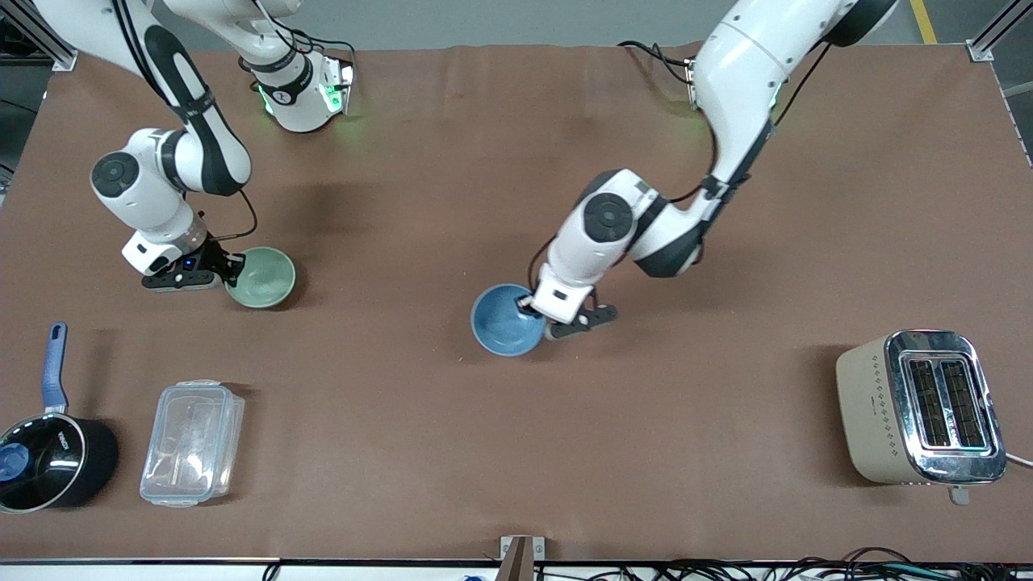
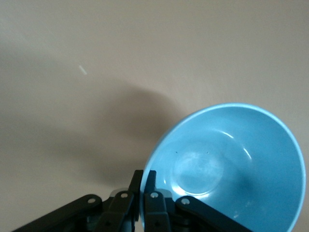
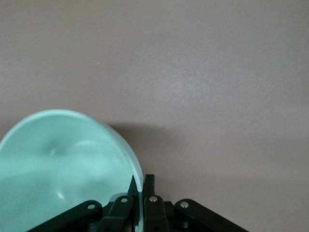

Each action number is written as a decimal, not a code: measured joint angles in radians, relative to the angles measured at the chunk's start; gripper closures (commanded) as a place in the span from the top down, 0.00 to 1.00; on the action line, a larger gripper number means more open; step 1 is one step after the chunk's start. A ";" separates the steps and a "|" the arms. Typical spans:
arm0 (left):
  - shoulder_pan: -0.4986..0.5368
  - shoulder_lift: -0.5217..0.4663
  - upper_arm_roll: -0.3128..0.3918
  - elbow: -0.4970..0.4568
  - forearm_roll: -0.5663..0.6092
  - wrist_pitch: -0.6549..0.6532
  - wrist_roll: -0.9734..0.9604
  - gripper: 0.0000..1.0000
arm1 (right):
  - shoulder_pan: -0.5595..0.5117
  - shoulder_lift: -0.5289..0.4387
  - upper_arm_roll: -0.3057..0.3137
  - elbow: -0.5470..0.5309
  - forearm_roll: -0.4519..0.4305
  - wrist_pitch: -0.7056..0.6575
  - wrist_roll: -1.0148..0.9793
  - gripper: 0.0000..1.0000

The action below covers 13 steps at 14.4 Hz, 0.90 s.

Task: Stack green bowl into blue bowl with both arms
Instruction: 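Slide the blue bowl with the left gripper while the right gripper lifts the green bowl, then release the blue bowl with the left gripper while the right gripper carries the green bowl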

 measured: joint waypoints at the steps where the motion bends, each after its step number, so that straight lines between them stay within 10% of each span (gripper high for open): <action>1: -0.034 0.022 0.011 0.018 0.000 0.001 -0.007 0.00 | 0.009 -0.039 0.005 0.040 0.000 -0.124 0.002 0.00; 6: -0.165 0.098 0.089 0.069 0.000 0.002 -0.009 0.12 | 0.029 -0.134 0.111 0.349 0.023 -0.658 0.134 0.00; 7: -0.172 0.108 0.092 0.072 0.000 0.002 -0.009 0.26 | 0.031 -0.133 0.148 0.396 0.034 -0.700 0.192 0.00; 9: -0.174 0.118 0.093 0.075 0.000 0.002 -0.009 1.00 | 0.036 -0.123 0.225 0.445 0.043 -0.725 0.318 0.00; 13: -0.161 0.101 0.113 0.111 0.006 0.003 -0.009 1.00 | 0.048 -0.069 0.334 0.506 0.050 -0.724 0.513 0.00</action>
